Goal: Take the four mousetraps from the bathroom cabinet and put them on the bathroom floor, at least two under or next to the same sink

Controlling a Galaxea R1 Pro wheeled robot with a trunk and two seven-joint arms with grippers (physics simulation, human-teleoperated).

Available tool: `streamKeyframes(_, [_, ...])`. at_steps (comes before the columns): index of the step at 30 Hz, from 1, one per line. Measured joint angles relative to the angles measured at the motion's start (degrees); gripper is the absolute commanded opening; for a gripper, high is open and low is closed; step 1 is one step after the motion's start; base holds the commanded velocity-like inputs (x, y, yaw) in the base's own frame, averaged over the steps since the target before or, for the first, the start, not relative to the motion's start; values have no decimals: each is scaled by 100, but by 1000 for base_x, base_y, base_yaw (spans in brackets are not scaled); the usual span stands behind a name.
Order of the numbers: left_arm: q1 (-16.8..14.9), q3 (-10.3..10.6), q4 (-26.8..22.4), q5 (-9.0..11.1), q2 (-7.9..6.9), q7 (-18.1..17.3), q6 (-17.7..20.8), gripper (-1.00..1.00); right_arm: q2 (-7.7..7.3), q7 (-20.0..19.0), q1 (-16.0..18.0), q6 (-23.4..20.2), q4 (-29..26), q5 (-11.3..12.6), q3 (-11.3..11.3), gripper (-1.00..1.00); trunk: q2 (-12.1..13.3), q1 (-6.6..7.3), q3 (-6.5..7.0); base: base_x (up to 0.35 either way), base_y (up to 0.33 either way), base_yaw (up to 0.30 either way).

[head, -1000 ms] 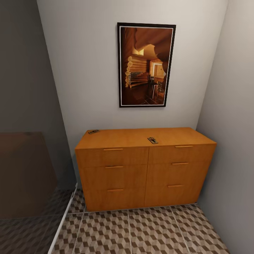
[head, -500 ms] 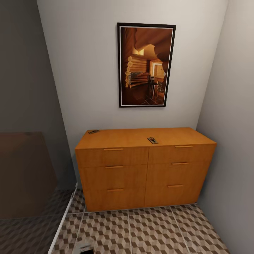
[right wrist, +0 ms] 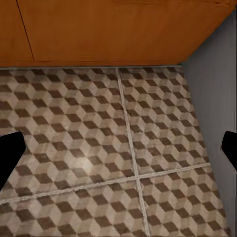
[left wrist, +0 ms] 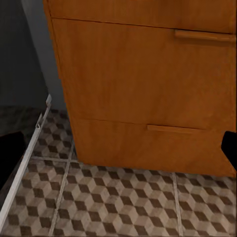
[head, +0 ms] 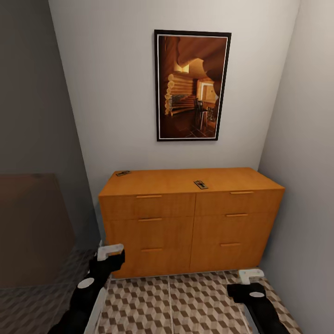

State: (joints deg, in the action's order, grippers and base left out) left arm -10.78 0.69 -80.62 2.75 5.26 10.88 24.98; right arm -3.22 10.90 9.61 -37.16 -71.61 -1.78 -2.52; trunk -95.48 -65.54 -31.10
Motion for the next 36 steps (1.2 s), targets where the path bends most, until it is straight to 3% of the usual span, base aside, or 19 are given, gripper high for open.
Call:
streamKeyframes(2, [-26, 164, -367, -40, 7, -3, 331, 100, -7, 19, 42, -476, -503, 0, 13, 100, 0, 0, 0, 0, 0, 0])
streamKeyframes(6, [-64, 386, -599, -66, 17, -2, 738, 100, 1, 42, 307, -1109, -978, -4, 41, 100, 0, 0, 0, 0, 0, 0])
streamKeyframes(9, [-362, 510, -698, -78, 55, 4, 1057, 100, 29, 54, 842, -1684, -1197, -7, 58, 100, 0, 0, 0, 0, 0, 0])
streamKeyframes(12, [-1075, 572, -743, -84, 158, 4, 1388, 100, 49, 62, 1575, -2250, -1287, 1, 66, 100, 0, 0, 1, 0, 0, 0])
streamKeyframes(13, [-1376, 583, -748, -83, 187, 1, 1577, 100, 54, 63, 1857, -2253, -1295, 0, 68, 100, 1, 0, 2, 0, 0, 0])
streamKeyframes(14, [-1964, 596, -725, -55, 229, -19, 2006, 100, 64, 66, 2383, -2253, -1285, 24, 70, 100, 2, -1, 2, 0, 0, 0])
streamKeyframes(15, [-2259, 597, -709, -52, 237, -24, 2109, 100, 66, 66, 2611, -2253, -1272, 16, 70, 100, 0, 0, 2, 0, 0, 0])
streamKeyframes(17, [-2565, 599, -676, -37, 247, -31, 2281, 100, 68, 68, 2878, -2253, -1225, 24, 71, 100, 0, 0, 1, 0, 0, 0])
streamKeyframes(18, [-2959, 601, -630, -13, 253, -39, 2519, 100, 76, 71, 3239, -2253, -1085, 21, 71, 100, 1, 0, 2, 0, 0, 0])
streamKeyframes(22, [-3754, 596, -439, 7, 244, -42, 3132, 100, 86, 72, 4038, -2254, -518, 32, 72, 100, 0, 0, 2, 0, 0, 0])
streamKeyframes(28, [-4513, 571, 292, 20, 234, -51, 3403, 100, 95, 72, 4611, -2254, 121, 41, 76, 100, 0, 0, 0, 0, 0, 0])
streamKeyframes(29, [-4833, 556, 702, 15, 231, -50, 3470, 100, 158, 76, 4791, -2253, 400, 44, 75, 100, 1, 0, 1, 0, 0, 0])
streamKeyframes(36, [-4982, 541, 855, 89, 227, -58, 3481, 100, 349, 255, 4869, -2256, 524, 25, 64, 100, 0, 0, 0, 0, 0, 0])
